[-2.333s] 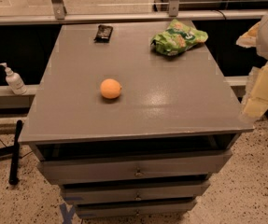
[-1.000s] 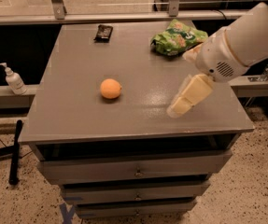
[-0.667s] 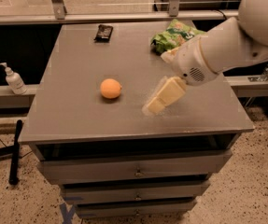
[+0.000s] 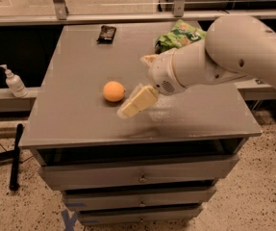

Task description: Move orange near rxbar chocolate

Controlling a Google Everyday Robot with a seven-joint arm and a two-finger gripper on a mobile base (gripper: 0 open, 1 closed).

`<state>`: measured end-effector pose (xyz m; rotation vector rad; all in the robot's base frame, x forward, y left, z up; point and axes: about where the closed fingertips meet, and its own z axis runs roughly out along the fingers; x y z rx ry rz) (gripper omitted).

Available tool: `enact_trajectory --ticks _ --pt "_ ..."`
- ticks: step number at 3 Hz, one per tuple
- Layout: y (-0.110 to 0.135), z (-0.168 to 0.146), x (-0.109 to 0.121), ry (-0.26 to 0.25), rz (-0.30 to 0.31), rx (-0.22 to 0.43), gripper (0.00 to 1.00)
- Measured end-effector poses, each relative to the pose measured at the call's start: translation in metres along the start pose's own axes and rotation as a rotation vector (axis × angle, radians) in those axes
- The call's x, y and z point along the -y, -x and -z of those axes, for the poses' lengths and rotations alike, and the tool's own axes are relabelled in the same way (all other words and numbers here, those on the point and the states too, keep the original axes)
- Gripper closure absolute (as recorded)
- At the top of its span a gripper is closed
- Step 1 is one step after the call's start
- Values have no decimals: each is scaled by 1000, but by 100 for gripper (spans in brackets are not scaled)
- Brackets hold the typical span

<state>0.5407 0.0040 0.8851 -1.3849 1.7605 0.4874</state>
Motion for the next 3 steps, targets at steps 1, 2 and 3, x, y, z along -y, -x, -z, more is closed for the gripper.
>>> enact_trajectory --ticks 1,2,3 --pt "3 -26 3 -1 -19 37 0" --pt "6 -49 0 13 -44 58 0" --pt "8 -67 -3 30 -79 73 18"
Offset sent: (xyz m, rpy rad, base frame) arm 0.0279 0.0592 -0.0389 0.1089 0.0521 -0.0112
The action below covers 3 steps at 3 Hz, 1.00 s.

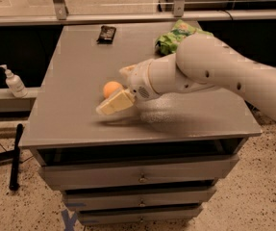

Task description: Move orange near rxbar chocolate

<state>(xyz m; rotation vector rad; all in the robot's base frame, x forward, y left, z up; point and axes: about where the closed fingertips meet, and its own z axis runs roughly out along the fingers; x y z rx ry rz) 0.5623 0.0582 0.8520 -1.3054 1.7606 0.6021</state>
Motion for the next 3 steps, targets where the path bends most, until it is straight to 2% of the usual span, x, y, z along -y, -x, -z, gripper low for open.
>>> enact_trajectory --ticks 2,3 --pt "-1 -12 -1 4 -36 7 64" --pt "6 -2 9 -21 -15 14 87"
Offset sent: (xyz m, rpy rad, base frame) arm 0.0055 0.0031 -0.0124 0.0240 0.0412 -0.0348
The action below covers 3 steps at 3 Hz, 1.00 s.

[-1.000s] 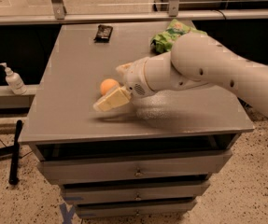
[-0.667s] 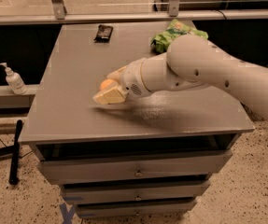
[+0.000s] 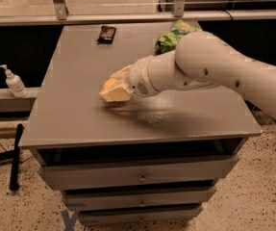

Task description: Move orange near rxbar chocolate

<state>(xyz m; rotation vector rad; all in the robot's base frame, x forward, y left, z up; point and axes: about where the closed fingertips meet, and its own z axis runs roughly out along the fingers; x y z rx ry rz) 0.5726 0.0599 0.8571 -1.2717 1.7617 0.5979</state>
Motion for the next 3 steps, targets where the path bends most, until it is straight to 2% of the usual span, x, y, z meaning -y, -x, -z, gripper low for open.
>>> enact_trajectory --ticks 1,3 --pt "26 33 33 -76 50 34 100" --pt "33 28 37 -87 61 60 100"
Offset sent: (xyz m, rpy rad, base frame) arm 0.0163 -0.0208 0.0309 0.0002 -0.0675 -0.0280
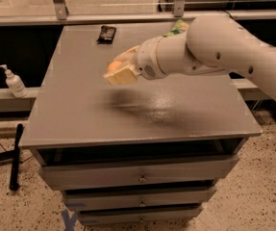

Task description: Move orange near rxbar chocolate

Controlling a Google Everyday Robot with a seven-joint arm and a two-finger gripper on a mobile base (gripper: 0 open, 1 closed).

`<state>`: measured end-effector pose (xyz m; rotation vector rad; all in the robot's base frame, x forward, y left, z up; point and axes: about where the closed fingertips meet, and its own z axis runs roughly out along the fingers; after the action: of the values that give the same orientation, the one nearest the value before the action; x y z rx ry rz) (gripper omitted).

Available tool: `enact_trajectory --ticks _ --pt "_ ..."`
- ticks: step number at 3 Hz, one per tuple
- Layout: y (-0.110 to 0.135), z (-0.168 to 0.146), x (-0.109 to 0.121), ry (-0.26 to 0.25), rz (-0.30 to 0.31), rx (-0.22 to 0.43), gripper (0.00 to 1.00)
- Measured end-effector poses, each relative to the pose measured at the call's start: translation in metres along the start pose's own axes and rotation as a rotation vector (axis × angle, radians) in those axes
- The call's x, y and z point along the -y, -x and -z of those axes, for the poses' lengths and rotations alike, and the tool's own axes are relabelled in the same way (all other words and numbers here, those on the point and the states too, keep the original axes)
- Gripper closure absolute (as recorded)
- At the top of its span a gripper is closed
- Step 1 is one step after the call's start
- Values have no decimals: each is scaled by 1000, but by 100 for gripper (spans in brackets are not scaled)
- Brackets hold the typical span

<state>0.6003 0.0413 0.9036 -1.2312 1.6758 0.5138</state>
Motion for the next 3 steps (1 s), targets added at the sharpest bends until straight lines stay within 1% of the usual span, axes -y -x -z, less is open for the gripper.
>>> enact_trajectory --ticks 1,2,3 --pt "15 -26 32 -44 45 53 100" --pt "30 -58 76 -83 91 89 100" --pt "36 -89 126 -113 126 96 100"
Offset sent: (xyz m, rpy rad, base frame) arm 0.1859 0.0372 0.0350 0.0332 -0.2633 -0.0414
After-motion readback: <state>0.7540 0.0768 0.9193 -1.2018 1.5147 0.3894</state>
